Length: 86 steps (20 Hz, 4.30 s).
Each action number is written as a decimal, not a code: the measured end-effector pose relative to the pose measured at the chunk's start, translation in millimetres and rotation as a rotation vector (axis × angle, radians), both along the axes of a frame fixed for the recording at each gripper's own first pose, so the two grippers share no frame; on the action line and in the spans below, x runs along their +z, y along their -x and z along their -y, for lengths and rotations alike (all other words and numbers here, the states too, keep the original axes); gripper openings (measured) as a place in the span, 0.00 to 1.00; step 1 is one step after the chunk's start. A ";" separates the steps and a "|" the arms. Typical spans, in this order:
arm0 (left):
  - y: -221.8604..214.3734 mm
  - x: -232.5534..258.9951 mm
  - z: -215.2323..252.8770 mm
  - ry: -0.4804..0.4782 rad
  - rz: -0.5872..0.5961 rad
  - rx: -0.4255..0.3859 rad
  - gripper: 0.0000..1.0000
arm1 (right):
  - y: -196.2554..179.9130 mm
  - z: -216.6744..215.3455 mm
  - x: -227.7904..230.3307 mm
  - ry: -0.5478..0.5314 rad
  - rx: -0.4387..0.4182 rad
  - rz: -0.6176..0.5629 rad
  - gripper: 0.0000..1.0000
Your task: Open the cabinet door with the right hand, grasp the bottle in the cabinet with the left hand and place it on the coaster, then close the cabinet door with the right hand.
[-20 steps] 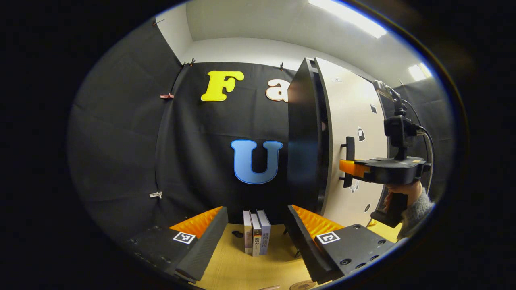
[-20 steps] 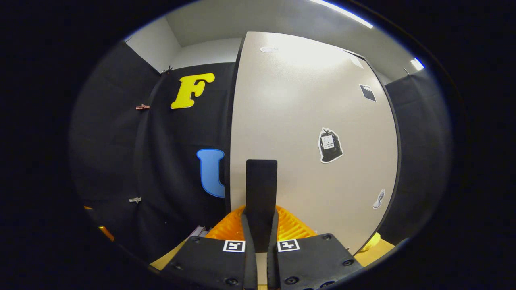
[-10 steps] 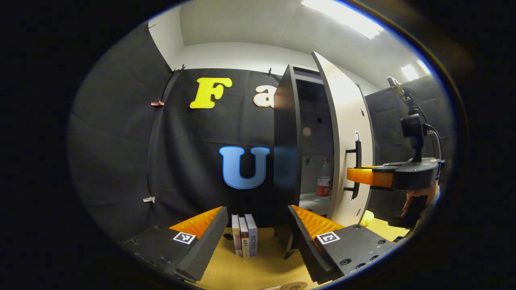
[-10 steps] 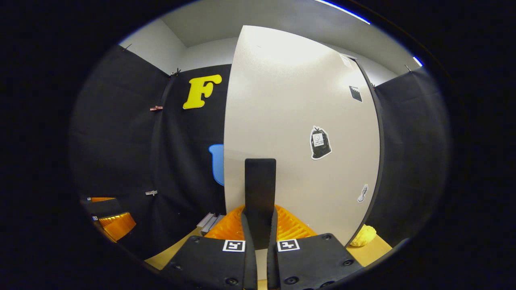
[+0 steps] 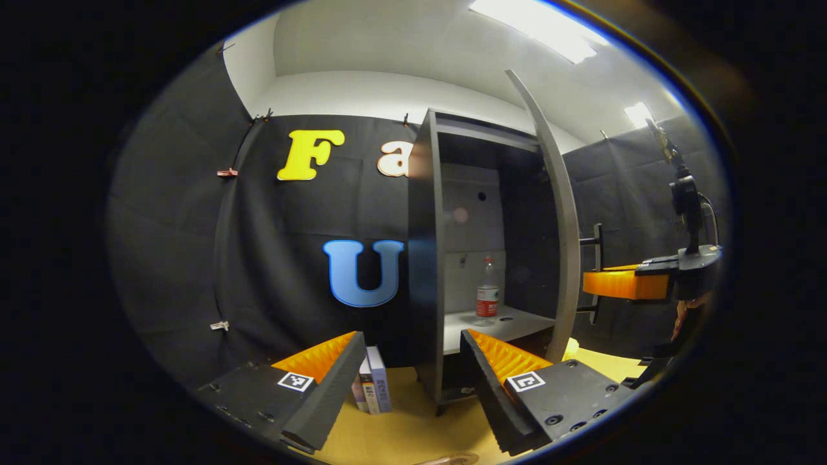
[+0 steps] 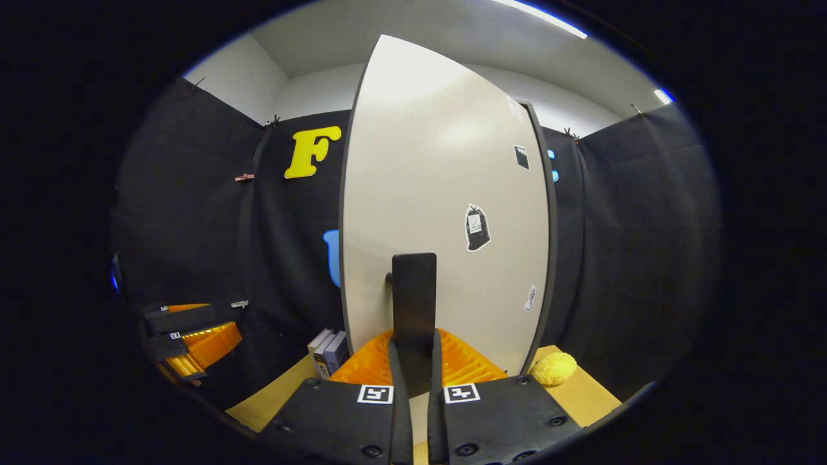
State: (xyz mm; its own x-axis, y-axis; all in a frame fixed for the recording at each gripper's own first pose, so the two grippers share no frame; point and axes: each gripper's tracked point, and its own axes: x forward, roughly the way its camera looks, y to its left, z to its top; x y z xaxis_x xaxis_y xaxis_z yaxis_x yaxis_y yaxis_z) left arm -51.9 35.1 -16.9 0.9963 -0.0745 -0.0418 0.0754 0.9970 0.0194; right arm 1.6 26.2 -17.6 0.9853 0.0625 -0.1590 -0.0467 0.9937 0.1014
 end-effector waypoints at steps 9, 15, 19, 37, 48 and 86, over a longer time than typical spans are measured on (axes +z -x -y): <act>-23.2 -7.8 81.3 0.013 -0.011 -0.189 0.93 | 45.2 76.1 5.7 -0.007 -0.175 -0.022 0.12; -46.8 -12.1 132.0 0.037 -0.027 -0.263 0.93 | 56.6 120.3 14.3 0.024 -0.191 -0.010 0.11; -62.8 -19.9 155.7 0.047 -0.047 -0.263 0.93 | 57.6 142.8 25.0 -0.008 -0.160 0.003 0.11; -169.8 -43.0 201.8 0.022 -0.083 -0.138 0.93 | 73.5 244.8 27.2 -0.085 -0.071 0.036 0.06; -296.7 -48.1 232.7 -0.021 0.009 -0.112 0.94 | 133.3 387.9 28.0 -0.096 -0.507 0.087 0.06; -262.3 -33.7 199.2 -0.007 -0.022 -0.152 0.75 | 120.9 342.2 12.3 0.176 -0.472 0.008 0.96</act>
State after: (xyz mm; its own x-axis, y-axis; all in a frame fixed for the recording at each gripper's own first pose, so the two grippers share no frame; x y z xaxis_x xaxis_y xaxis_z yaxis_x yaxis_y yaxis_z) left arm 210.4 -164.1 -50.7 0.9724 -0.2242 -0.0642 0.2260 0.9739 0.0230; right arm -119.3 -315.9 -5.3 0.9007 -0.4177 -0.1191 0.4123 0.9085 -0.0684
